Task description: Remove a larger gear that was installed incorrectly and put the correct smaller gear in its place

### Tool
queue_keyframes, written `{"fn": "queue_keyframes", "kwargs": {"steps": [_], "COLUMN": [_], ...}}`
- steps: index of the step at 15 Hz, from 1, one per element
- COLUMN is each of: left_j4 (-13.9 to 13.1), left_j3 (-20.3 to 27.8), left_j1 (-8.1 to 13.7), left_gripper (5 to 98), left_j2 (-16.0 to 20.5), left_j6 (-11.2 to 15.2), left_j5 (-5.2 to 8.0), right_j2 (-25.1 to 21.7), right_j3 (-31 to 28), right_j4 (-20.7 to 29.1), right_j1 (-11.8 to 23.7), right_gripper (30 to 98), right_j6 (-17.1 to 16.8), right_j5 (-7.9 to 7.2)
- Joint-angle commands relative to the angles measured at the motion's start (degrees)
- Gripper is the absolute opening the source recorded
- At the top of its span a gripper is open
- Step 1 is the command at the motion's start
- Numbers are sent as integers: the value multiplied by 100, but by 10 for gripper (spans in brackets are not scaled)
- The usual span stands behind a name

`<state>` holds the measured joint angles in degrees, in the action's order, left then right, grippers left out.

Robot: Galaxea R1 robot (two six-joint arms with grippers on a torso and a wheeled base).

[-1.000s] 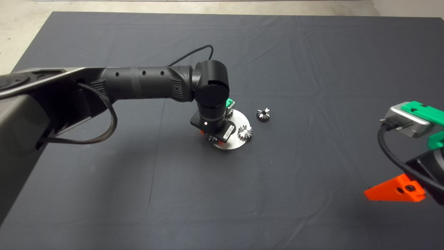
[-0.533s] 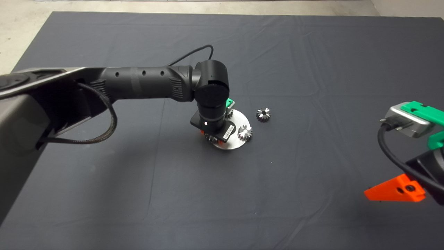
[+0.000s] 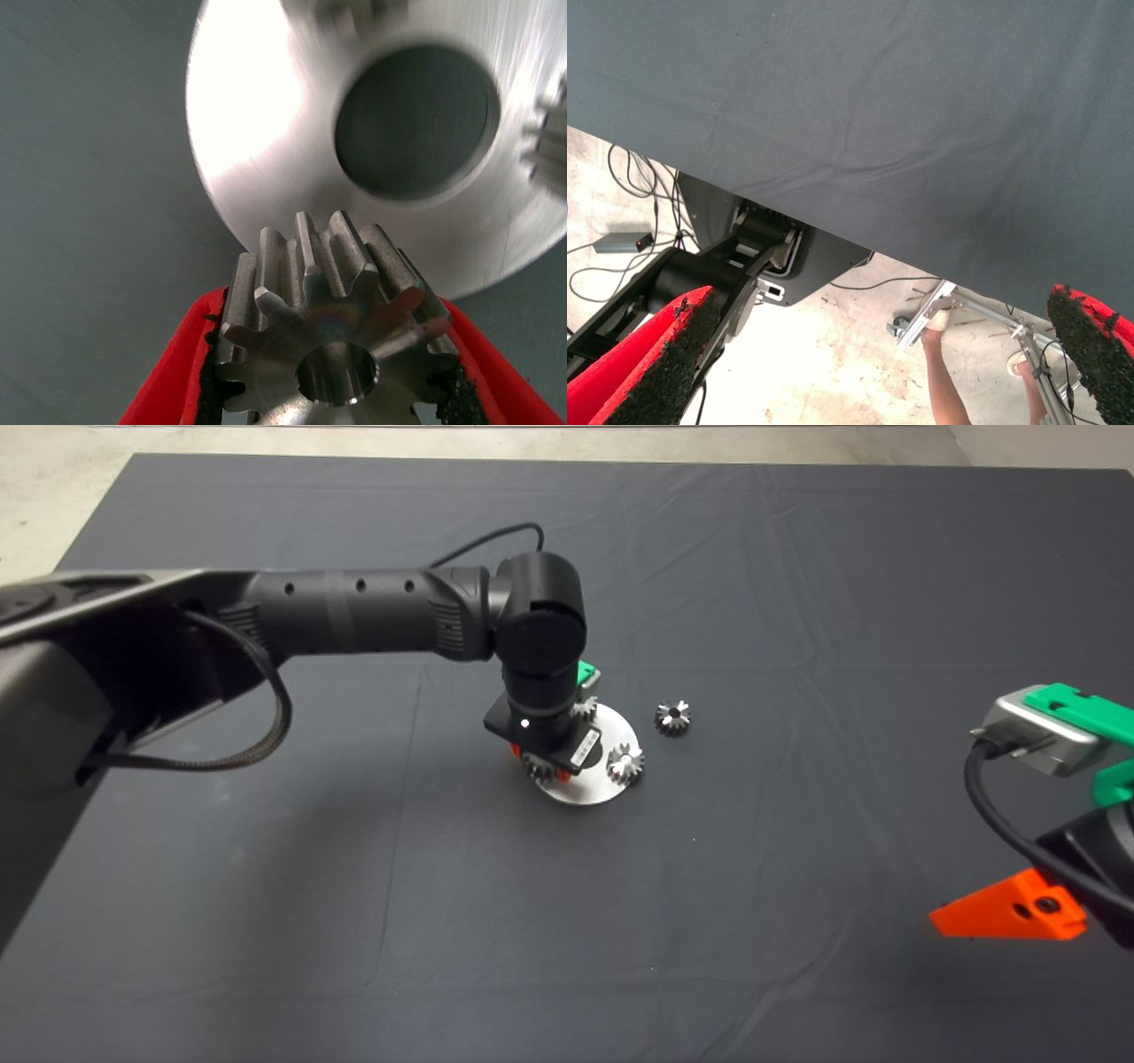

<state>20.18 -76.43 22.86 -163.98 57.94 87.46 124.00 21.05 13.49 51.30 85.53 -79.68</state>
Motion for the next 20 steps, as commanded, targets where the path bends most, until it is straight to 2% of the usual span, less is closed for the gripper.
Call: {"fn": "queue_keyframes", "kwargs": {"steps": [1, 4, 6, 9, 11, 12, 15, 16, 18, 20], "left_j4": [-364, -414, -418, -392, -292, -193, 11, 107, 364, 623], "left_j3": [42, 68, 352, 1137, 1659, 1772, 1861, 1868, 1879, 1967], "left_j1": [439, 465, 456, 451, 421, 386, 98, 20, -281, -405], "left_gripper": [456, 456, 456, 456, 456, 455, 454, 454, 454, 454], "left_j2": [-26, 84, 243, 894, 1392, 1560, 1810, 1838, 1820, 1829], "left_j6": [-2, 15, 152, 636, 845, 850, 859, 859, 868, 927], "left_j5": [298, 316, 307, 298, 307, 307, 298, 298, 272, 272], "right_j2": [15, 15, 15, 15, 15, 15, 15, 15, 15, 15], "right_j3": [-15, -15, -15, -15, -15, -15, -15, -15, -15, -15], "right_j4": [83, 83, 83, 92, 89, 83, 92, 92, 92, 92], "right_j1": [100, 104, 100, 109, 103, 100, 101, 109, 100, 109], "right_gripper": [977, 977, 977, 977, 977, 977, 977, 977, 977, 977], "right_j6": [-1, -1, -1, -1, -1, -1, -1, -1, -1, -1], "right_j5": [22, 22, 22, 22, 22, 22, 22, 22, 22, 22]}}
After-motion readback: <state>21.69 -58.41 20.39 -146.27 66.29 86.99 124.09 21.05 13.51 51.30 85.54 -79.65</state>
